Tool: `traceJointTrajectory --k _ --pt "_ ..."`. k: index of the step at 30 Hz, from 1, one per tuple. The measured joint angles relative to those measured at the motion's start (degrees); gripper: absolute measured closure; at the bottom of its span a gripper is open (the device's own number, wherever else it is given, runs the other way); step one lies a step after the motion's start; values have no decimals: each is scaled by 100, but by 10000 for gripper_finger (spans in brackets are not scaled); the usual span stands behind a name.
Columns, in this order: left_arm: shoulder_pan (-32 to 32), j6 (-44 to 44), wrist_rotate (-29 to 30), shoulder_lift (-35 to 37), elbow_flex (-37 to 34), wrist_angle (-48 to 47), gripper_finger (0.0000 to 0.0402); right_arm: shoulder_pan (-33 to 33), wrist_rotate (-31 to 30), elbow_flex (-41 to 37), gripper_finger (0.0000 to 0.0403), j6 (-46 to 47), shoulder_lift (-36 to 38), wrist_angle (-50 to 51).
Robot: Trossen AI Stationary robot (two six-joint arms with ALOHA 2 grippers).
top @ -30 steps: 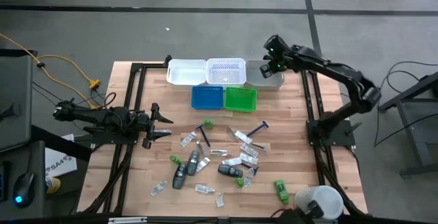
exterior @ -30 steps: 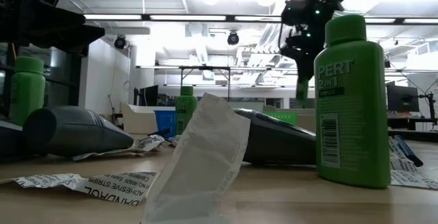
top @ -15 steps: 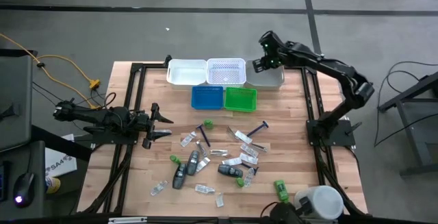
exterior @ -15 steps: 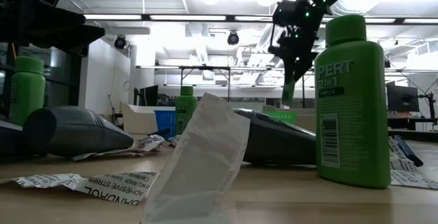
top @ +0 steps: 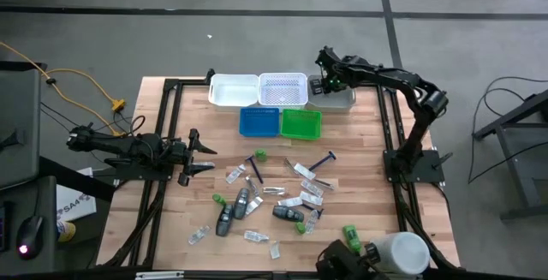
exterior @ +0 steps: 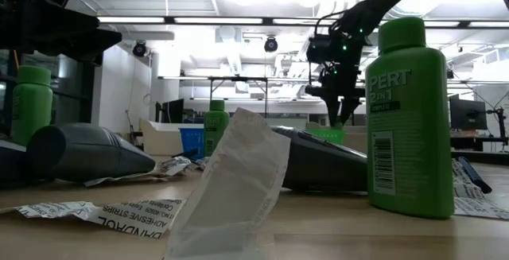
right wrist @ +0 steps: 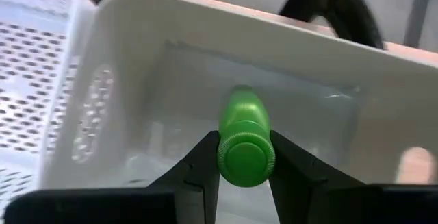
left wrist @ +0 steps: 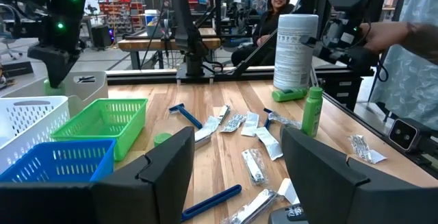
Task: Pick & Place Travel size toiletries
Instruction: Put the green shampoo bottle into the gray bin
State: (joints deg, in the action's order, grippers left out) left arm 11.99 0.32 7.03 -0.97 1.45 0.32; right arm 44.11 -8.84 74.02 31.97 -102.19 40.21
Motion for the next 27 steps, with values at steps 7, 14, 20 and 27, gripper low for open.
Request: traceJointTrajectory --k 7,14,20,27 --pt "2 0 0 0 -2 0 181 -11 330 4 308 92 -96 -534" --pt "1 0 0 0 0 0 181 27 336 -2 300 54 -180 -556" --pt "0 0 0 -1 0 0 181 25 457 -2 284 -52 -180 -573" --pt "2 0 0 0 0 0 181 25 458 -2 281 -70 -180 -785"
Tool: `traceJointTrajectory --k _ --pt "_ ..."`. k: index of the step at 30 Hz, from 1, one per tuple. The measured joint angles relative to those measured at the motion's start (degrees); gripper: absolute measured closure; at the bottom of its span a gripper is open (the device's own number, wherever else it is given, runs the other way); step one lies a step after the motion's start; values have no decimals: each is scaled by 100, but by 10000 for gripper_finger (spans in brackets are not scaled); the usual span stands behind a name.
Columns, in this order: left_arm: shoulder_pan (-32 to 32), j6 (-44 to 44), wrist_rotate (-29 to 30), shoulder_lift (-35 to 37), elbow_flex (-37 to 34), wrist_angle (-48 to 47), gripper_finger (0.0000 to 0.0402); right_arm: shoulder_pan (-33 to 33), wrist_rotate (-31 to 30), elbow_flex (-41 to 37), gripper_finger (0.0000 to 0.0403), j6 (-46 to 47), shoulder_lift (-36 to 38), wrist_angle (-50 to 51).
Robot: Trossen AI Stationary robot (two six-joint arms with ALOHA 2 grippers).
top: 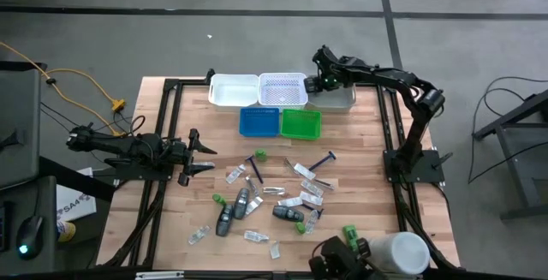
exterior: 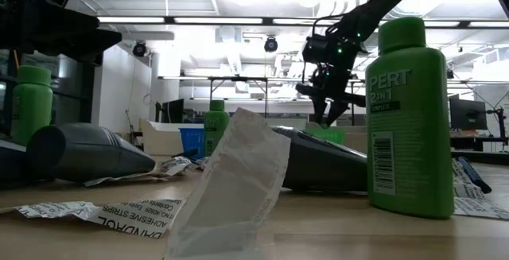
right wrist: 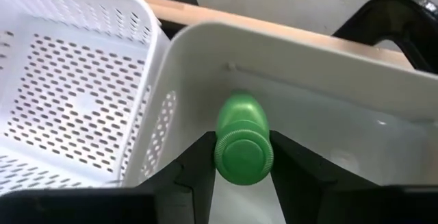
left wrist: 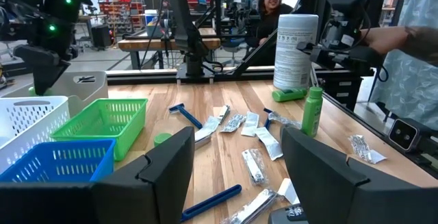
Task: Pick & Place Travel size toiletries
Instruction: Put the green shampoo bottle into the gray bin
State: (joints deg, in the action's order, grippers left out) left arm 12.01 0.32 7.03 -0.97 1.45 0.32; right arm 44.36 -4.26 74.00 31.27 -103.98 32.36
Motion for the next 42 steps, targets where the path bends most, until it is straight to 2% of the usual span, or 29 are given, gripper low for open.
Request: traceJointTrajectory --k 42 --pt "-1 0 0 0 -2 0 181 -9 250 0 279 -493 4 30"
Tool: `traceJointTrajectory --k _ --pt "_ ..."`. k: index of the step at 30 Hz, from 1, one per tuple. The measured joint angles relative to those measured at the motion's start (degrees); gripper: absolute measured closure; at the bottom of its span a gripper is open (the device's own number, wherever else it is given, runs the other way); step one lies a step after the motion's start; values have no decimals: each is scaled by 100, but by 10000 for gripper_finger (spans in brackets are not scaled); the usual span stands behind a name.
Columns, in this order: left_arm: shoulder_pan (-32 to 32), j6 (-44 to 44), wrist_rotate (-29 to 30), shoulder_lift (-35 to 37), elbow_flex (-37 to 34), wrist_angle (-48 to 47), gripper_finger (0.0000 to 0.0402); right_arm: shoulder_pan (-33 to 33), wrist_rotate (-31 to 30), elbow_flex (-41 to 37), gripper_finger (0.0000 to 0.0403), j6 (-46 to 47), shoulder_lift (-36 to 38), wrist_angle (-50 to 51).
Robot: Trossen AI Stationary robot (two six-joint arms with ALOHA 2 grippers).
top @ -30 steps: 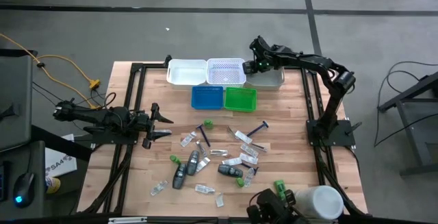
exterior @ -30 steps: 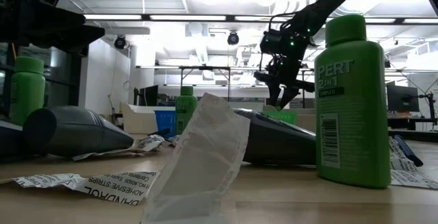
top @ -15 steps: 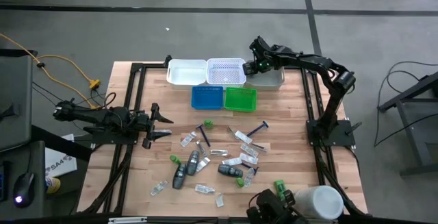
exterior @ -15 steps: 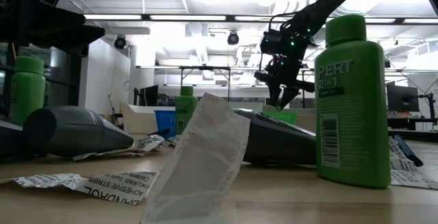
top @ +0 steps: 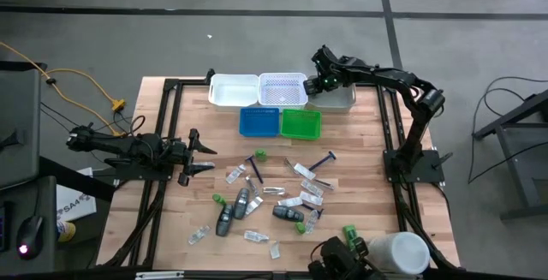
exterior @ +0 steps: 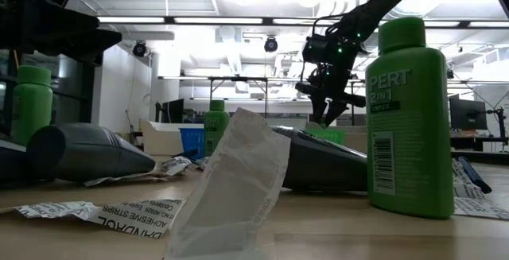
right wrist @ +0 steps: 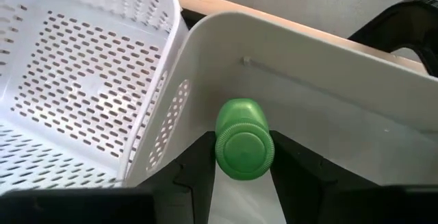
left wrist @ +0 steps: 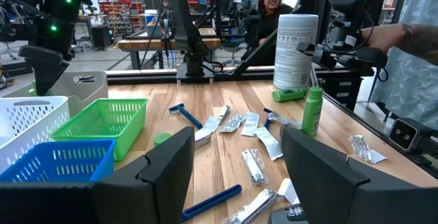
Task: Pick & Place Travel size toiletries
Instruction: Put the green shampoo bottle into the gray bin
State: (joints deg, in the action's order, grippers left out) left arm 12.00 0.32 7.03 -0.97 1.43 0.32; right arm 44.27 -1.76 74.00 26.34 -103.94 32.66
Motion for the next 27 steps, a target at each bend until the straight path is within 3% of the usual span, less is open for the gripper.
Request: traceJointTrajectory --k 8,15,27 --pt "-1 0 1 0 1 0 181 0 623 0 279 -116 0 -42" --pt "-1 0 1 -1 2 0 181 0 60 0 276 -275 0 129" --pt "1 0 1 -1 1 0 181 -1 25 0 150 -454 17 129"
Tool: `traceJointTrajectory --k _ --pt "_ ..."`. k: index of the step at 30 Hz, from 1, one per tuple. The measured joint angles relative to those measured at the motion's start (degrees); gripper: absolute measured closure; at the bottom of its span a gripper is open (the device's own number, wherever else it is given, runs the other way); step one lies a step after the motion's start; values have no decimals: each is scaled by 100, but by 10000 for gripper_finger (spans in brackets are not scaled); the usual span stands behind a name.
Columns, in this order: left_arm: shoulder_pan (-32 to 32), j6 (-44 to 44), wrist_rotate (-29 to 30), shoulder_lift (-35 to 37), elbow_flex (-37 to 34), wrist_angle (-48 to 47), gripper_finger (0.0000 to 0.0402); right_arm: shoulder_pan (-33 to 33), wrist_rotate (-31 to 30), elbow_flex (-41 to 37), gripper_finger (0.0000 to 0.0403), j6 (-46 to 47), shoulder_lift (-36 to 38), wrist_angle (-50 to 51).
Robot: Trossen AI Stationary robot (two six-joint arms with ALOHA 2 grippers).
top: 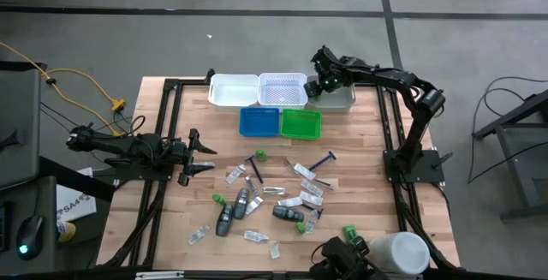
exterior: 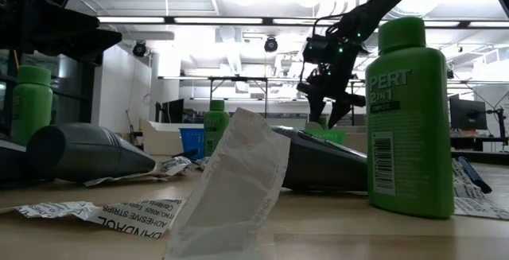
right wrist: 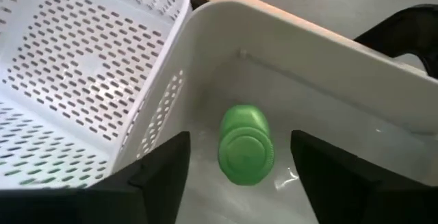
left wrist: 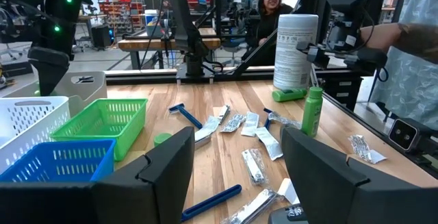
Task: Pick & Place Travel size toiletries
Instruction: Put the green shampoo bottle into the gray bin
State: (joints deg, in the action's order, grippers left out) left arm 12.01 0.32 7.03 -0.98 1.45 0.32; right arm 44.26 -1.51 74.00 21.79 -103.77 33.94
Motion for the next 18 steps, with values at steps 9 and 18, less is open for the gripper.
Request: traceJointTrajectory --k 9,18 --pt "0 0 1 0 0 0 181 35 55 0 142 89 556 373" --pt "-1 0 0 0 0 0 181 -423 163 2 146 184 1603 1570"
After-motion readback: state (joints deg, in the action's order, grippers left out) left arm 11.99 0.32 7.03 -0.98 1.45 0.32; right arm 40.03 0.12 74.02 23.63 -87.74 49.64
